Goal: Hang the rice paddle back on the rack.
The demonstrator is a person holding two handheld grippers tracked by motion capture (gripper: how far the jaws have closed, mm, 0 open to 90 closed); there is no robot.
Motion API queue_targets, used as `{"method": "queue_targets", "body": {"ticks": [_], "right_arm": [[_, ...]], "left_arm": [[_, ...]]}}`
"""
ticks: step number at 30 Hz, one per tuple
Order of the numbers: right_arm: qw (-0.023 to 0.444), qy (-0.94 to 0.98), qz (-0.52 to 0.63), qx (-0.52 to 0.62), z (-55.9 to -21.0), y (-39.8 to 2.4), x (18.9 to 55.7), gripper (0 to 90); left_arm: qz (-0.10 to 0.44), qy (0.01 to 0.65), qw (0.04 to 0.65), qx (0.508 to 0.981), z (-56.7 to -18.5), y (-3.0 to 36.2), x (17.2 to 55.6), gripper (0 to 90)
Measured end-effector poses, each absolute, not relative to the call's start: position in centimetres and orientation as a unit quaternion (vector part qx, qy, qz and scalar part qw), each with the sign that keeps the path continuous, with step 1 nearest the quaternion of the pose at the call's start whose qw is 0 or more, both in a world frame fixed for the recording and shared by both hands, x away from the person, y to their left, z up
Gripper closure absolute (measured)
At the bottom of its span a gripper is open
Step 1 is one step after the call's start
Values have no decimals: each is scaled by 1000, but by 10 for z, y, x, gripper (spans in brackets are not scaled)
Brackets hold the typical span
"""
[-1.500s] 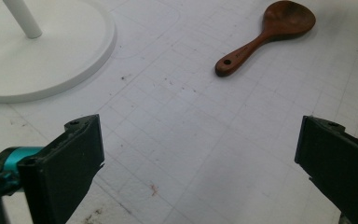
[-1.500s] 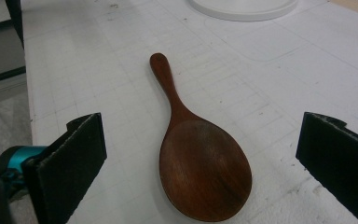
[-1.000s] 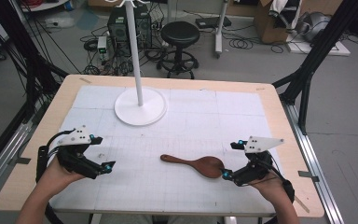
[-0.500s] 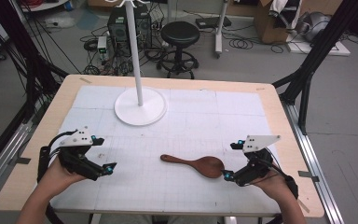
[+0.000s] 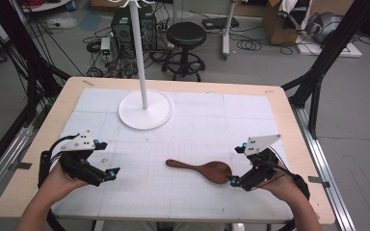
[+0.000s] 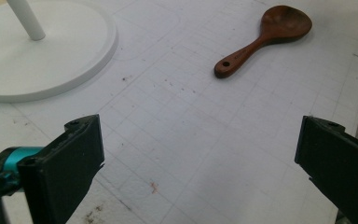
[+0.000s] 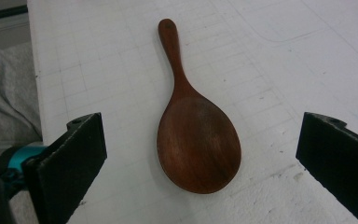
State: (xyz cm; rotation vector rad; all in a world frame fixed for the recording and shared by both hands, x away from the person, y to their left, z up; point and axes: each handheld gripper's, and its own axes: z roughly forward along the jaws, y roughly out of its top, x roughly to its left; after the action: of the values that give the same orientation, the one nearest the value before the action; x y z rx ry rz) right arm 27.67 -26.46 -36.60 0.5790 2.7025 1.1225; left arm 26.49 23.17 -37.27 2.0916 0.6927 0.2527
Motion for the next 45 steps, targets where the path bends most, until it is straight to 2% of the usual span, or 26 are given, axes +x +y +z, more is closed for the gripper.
{"method": "queue_targets", "body": {"ticks": [24,45], "right_arm": [[78,918,336,197,-345,-286,273,9],[65,947,266,168,-341,-243,279,9]], "left_arm": [[101,281,440,847,-374,232,265,18],[101,281,440,847,-375,233,265,18]]}}
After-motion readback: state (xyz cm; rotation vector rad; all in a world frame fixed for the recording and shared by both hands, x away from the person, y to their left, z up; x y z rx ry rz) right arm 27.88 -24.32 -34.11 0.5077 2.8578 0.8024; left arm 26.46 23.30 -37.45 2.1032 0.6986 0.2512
